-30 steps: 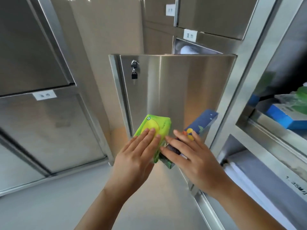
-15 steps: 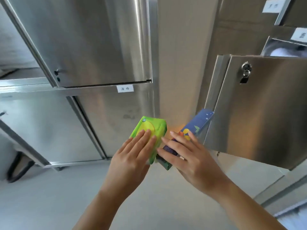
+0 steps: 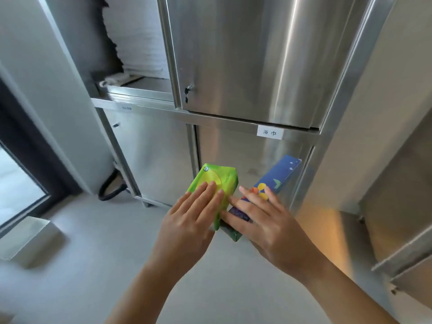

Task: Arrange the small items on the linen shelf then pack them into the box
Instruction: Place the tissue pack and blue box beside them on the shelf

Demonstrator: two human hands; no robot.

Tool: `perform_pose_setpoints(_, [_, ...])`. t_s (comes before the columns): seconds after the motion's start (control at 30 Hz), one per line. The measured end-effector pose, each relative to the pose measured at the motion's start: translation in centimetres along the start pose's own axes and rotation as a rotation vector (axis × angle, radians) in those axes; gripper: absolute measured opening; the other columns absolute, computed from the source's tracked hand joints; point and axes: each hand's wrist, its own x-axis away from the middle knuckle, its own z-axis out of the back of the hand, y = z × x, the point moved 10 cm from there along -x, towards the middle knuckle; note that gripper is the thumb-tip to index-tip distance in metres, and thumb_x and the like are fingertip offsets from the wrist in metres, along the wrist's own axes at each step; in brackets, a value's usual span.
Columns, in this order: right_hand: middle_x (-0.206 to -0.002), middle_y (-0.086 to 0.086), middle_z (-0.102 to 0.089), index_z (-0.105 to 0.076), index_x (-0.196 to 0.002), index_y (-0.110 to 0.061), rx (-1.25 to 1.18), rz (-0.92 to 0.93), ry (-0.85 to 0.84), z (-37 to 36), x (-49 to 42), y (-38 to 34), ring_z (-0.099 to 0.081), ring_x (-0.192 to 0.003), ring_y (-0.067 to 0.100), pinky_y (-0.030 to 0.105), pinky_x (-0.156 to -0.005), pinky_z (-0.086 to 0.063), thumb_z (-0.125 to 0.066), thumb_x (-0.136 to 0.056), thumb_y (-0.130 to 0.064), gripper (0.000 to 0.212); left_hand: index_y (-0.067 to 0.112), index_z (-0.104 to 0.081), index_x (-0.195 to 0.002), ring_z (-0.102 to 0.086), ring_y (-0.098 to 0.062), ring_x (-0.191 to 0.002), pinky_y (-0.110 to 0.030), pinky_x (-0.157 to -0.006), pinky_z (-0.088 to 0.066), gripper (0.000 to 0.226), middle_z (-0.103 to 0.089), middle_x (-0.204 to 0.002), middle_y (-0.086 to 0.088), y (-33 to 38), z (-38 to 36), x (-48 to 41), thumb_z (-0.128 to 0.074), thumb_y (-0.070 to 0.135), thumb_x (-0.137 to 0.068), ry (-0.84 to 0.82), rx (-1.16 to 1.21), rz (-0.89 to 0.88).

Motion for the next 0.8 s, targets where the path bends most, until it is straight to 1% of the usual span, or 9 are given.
perform_pose_setpoints(0.1, [-0.119,0.011,-0.064,-0.064,-0.118,-0.017,-0.038,0.057,0.023,-2.3,-2.9,1.4,-0.057,-0.113,0.034,0.058,-0.09,-0.044,-0.043,-0.089,-0.008,0.037,0.002,-0.062,-0.118,-0.057,-0.031,-0.114,-0.047,-0.09,-0.049,0.049,-0.059,-0.125,-0.014,-3.2,-0.7,-1.5,-0.054,0.009,-0.071,0.0,-0.057,0.052])
perform_pose_setpoints(0.27, [-0.121,0.011,-0.062,-0.064,-0.118,-0.017,-0.109,0.115,0.055,-5.9,-7.6,4.3,-0.057,-0.113,0.035,0.058,-0.088,-0.045,-0.047,-0.087,-0.009,0.037,0.003,-0.062,-0.119,-0.057,-0.03,-0.115,-0.044,-0.09,-0.05,0.05,-0.059,-0.125,-0.013,-8.2,-1.9,-4.3,-0.045,0.014,-0.073,-0.012,-0.123,0.127])
perform_pose_setpoints(0.33, [-0.122,0.011,-0.062,-0.064,-0.119,-0.017,-0.144,0.139,0.053,-7.4,-9.2,5.1,-0.056,-0.114,0.035,0.059,-0.089,-0.045,-0.04,-0.092,-0.011,0.037,0.004,-0.062,-0.119,-0.056,-0.029,-0.115,-0.045,-0.089,-0.051,0.051,-0.059,-0.125,-0.012,-10.1,-2.3,-5.0,-0.044,0.014,-0.073,-0.01,-0.138,0.167])
perform_pose_setpoints(0.4, [-0.123,0.011,-0.061,-0.063,-0.12,-0.017,-0.18,0.168,0.04,-8.9,-10.7,5.8,-0.056,-0.115,0.035,0.06,-0.09,-0.044,-0.026,-0.099,-0.013,0.043,0.004,-0.062,-0.12,-0.055,-0.028,-0.117,-0.045,-0.089,-0.051,0.05,-0.059,-0.126,-0.011,-11.9,-2.8,-5.4,-0.045,0.015,-0.074,-0.012,-0.154,0.206])
perform_pose_setpoints(0.43, [-0.123,0.011,-0.061,-0.063,-0.12,-0.017,-0.193,0.188,0.036,-9.6,-11.4,5.9,-0.056,-0.115,0.035,0.06,-0.09,-0.044,-0.024,-0.1,-0.014,0.044,0.005,-0.062,-0.12,-0.055,-0.028,-0.117,-0.045,-0.089,-0.051,0.05,-0.058,-0.126,-0.011,-12.7,-3.0,-5.5,-0.045,0.015,-0.074,-0.012,-0.163,0.224])
perform_pose_setpoints(0.57, [-0.123,0.011,-0.061,-0.064,-0.119,-0.017,-0.253,0.251,0.041,-12.5,-14.6,5.8,-0.055,-0.115,0.036,0.06,-0.089,-0.044,-0.04,-0.09,-0.013,0.038,0.005,-0.061,-0.12,-0.055,-0.029,-0.117,-0.046,-0.089,-0.051,0.049,-0.058,-0.127,-0.011,-16.3,-3.5,-5.0,-0.046,0.014,-0.075,-0.027,-0.208,0.292])
perform_pose_setpoints(0.67, [-0.122,0.012,-0.062,-0.065,-0.117,-0.017,-0.312,0.287,0.062,-14.7,-17.0,4.7,-0.056,-0.113,0.037,0.061,-0.089,-0.043,-0.041,-0.088,-0.011,0.038,0.004,-0.061,-0.12,-0.055,-0.029,-0.117,-0.046,-0.089,-0.051,0.048,-0.058,-0.126,-0.012,-19.3,-3.3,-4.3,-0.045,0.014,-0.076,-0.042,-0.241,0.328])
perform_pose_setpoints(0.8, [-0.121,0.012,-0.062,-0.065,-0.116,-0.017,-0.35,0.327,0.073,-17.9,-20.6,2.8,-0.056,-0.113,0.036,0.061,-0.089,-0.044,-0.046,-0.086,-0.01,0.037,0.004,-0.06,-0.121,-0.055,-0.029,-0.117,-0.047,-0.093,-0.048,0.048,-0.058,-0.127,-0.012,-24.3,-2.5,-3.5,-0.044,0.014,-0.077,-0.038,-0.282,0.357])
